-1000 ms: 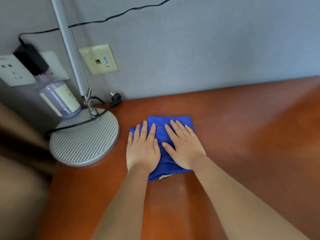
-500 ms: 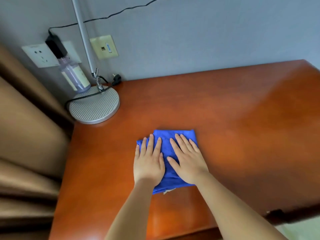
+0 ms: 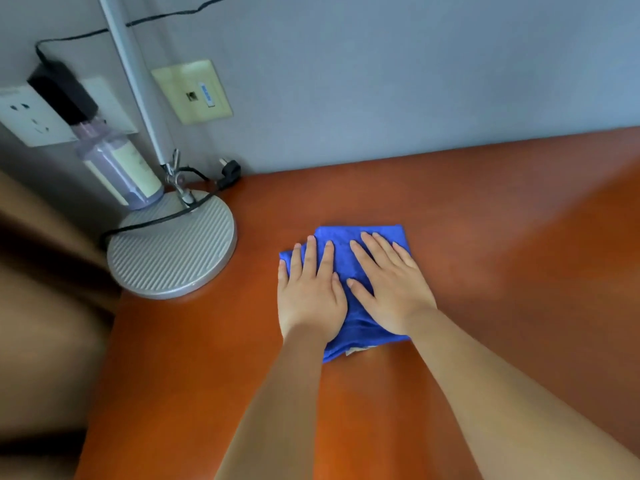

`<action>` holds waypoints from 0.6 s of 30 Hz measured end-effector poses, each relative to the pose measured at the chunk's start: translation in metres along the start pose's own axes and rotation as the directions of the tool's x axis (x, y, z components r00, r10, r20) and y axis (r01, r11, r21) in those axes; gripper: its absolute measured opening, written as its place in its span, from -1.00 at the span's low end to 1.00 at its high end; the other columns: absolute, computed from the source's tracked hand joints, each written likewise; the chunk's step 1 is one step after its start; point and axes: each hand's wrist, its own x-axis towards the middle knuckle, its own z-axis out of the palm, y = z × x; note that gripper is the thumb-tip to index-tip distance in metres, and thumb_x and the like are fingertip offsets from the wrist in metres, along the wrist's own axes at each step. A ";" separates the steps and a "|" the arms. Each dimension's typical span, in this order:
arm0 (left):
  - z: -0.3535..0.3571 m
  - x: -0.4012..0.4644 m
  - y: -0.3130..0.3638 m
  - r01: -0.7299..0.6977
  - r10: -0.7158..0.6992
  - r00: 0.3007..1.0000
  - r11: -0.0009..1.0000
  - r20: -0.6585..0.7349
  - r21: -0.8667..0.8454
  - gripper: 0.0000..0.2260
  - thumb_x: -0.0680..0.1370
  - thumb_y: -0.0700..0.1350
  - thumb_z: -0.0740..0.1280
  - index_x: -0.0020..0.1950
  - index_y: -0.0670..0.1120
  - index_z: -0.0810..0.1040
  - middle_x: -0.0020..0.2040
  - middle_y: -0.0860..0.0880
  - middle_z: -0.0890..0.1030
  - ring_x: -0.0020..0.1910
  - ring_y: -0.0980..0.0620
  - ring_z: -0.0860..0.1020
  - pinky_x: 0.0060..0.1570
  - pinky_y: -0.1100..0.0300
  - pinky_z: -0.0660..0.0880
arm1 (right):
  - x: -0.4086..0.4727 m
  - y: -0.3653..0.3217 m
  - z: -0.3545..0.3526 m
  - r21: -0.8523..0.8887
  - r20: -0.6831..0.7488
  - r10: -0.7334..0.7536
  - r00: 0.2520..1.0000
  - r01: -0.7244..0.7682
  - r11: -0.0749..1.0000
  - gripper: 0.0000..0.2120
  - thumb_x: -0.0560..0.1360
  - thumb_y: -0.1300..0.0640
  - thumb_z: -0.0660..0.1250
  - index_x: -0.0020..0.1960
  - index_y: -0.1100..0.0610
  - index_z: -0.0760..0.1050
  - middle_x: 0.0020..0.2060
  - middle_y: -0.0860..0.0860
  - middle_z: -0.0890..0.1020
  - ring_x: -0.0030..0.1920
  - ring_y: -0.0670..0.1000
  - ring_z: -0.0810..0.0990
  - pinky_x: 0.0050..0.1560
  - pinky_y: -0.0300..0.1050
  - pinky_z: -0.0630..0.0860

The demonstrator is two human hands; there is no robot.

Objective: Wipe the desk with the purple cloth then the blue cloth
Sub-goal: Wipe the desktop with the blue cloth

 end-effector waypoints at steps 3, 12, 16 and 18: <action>-0.003 0.049 -0.005 -0.014 0.014 1.000 1.000 -0.002 0.005 -0.52 0.66 0.02 -0.12 0.58 0.04 -0.12 0.59 -0.01 -0.15 0.56 -0.04 -0.17 0.52 -0.03 -0.18 | 0.045 0.011 -0.004 -0.014 -0.004 0.014 1.000 -0.014 1.000 -0.16 0.38 -0.30 -0.43 0.58 0.03 -0.11 0.57 -0.02 -0.07 0.55 -0.04 -0.16 0.51 -0.09 -0.24; -0.006 0.164 -0.014 -0.025 0.026 0.999 0.999 -0.030 0.035 -0.52 0.66 0.03 -0.11 0.58 0.05 -0.11 0.59 0.00 -0.11 0.56 -0.03 -0.13 0.52 -0.03 -0.15 | 0.153 0.044 -0.013 -0.014 -0.001 0.032 1.000 -0.032 0.999 -0.36 0.60 -0.24 -0.12 0.58 0.02 -0.12 0.57 -0.01 -0.09 0.55 -0.04 -0.17 0.51 -0.09 -0.23; -0.006 0.183 -0.014 -0.028 0.030 0.999 0.999 -0.036 0.046 -0.52 0.66 0.04 -0.11 0.58 0.05 -0.10 0.59 0.00 -0.10 0.56 -0.03 -0.11 0.52 -0.03 -0.14 | 0.168 0.051 -0.014 -0.011 -0.013 0.040 0.999 -0.040 0.999 -0.38 0.62 -0.21 -0.09 0.58 0.02 -0.13 0.57 -0.01 -0.09 0.55 -0.04 -0.18 0.52 -0.08 -0.22; -0.005 0.184 -0.014 -0.042 0.045 0.998 0.998 -0.041 0.052 -0.52 0.66 0.04 -0.11 0.58 0.04 -0.10 0.59 0.00 -0.10 0.56 -0.02 -0.11 0.52 -0.02 -0.14 | 0.168 0.051 -0.013 -0.012 -0.012 0.041 0.999 -0.041 0.999 -0.39 0.62 -0.21 -0.10 0.58 0.02 -0.12 0.57 0.00 -0.09 0.55 -0.04 -0.18 0.52 -0.08 -0.23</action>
